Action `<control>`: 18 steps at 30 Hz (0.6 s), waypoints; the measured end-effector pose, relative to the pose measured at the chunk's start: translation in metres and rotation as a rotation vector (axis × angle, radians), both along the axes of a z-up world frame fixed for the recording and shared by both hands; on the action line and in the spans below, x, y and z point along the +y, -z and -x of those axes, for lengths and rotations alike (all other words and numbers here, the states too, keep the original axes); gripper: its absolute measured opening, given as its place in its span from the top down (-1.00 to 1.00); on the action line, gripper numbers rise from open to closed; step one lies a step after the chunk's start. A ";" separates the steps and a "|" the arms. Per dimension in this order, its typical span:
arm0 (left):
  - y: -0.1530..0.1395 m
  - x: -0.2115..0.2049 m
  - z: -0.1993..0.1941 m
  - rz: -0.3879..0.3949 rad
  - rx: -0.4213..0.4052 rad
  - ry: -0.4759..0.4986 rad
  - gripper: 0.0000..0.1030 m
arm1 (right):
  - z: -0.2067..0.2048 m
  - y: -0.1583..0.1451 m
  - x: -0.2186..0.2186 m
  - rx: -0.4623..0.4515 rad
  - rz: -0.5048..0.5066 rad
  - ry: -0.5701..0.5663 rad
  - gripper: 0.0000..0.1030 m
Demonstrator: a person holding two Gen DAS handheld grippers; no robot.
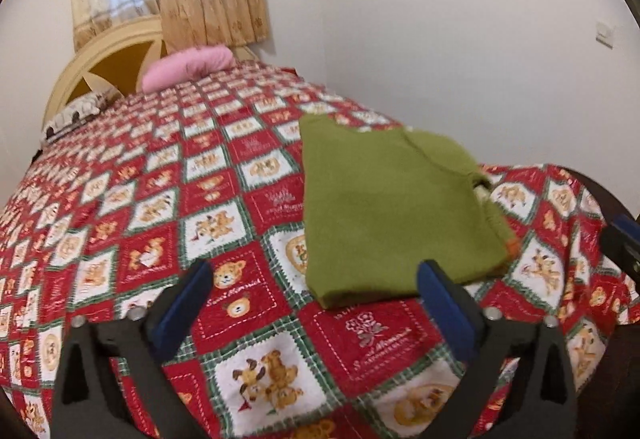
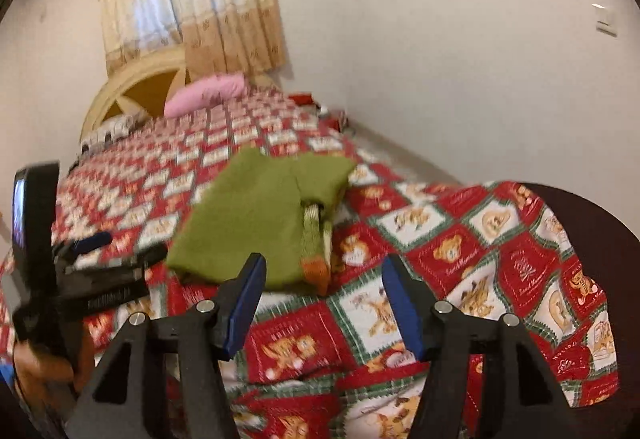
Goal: Fold small clothes
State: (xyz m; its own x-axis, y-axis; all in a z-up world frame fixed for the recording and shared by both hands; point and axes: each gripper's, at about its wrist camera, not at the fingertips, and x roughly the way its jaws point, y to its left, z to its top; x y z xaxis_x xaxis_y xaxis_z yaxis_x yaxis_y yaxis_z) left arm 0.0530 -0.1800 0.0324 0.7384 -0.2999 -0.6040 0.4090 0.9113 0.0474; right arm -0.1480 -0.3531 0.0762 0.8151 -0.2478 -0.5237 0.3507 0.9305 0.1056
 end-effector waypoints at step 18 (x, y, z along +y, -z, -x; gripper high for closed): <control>-0.040 0.017 0.044 0.027 -0.097 -0.021 -1.00 | 0.036 -0.057 0.047 -0.222 0.125 0.019 -0.46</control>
State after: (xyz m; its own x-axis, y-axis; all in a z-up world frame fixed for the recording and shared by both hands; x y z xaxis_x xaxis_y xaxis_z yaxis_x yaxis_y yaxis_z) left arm 0.0086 -0.1631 0.0726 0.7992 -0.2990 -0.5215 0.3847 0.9210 0.0614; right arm -0.1844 -0.3060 0.1330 0.9013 -0.3155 -0.2967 0.3490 0.9348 0.0661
